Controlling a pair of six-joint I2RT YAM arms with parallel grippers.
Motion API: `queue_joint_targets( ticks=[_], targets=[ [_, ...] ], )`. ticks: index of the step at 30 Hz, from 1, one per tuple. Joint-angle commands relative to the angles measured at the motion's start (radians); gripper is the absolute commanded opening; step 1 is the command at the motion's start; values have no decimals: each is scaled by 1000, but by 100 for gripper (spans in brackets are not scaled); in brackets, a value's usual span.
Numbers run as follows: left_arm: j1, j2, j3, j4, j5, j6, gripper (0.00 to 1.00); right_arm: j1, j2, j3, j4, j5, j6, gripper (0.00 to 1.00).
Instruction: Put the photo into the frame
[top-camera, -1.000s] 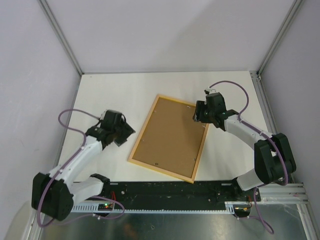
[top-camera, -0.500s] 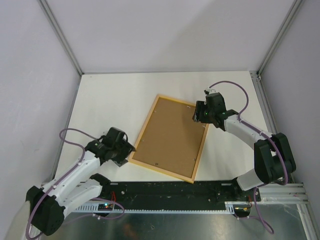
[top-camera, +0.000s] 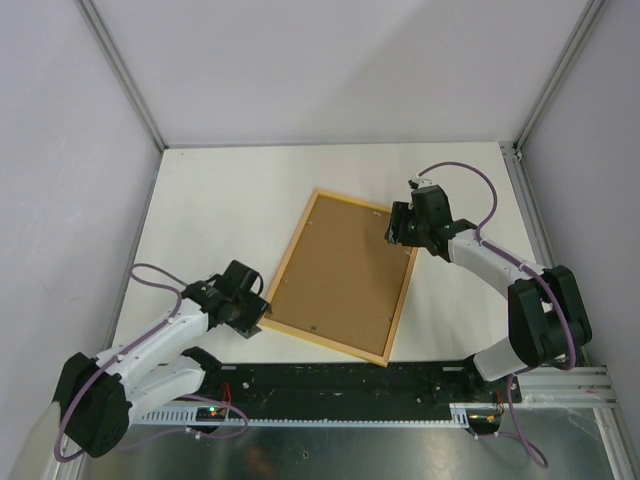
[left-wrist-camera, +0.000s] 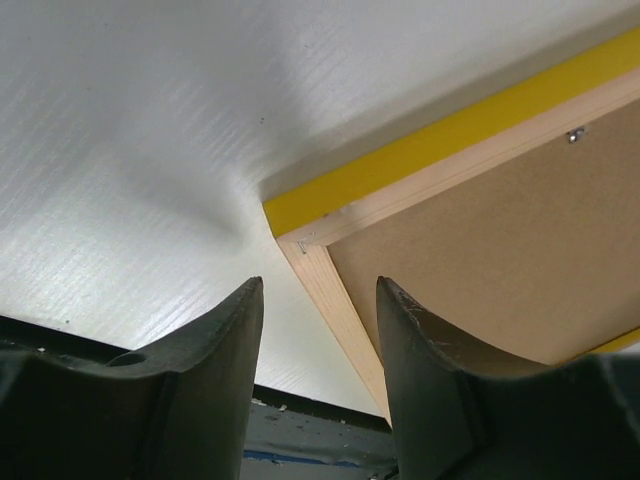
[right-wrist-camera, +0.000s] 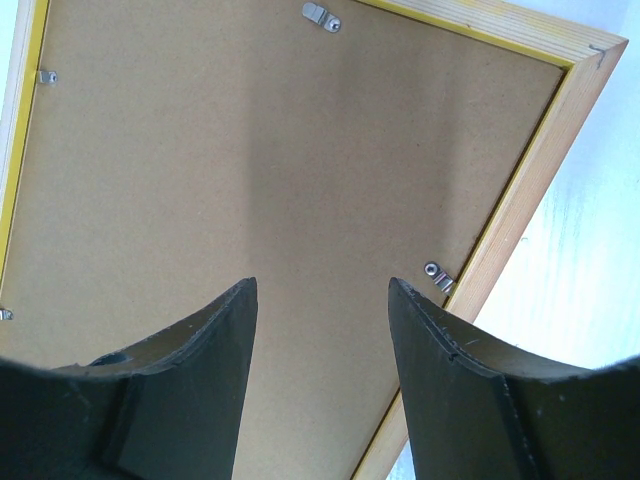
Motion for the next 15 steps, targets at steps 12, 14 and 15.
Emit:
queue_joint_targets(
  ticks=[12,14,15],
  targets=[
    [-9,88,-28,122,-39,-25,37,6,-9,0,19,-1,11,59],
    [-3,104,-12,134,-46,-5,31,6,-13,-1,16,1,11,59],
    [4,111,-4,140,-52,9,28,6,-14,-1,16,2,11,59]
  ],
)
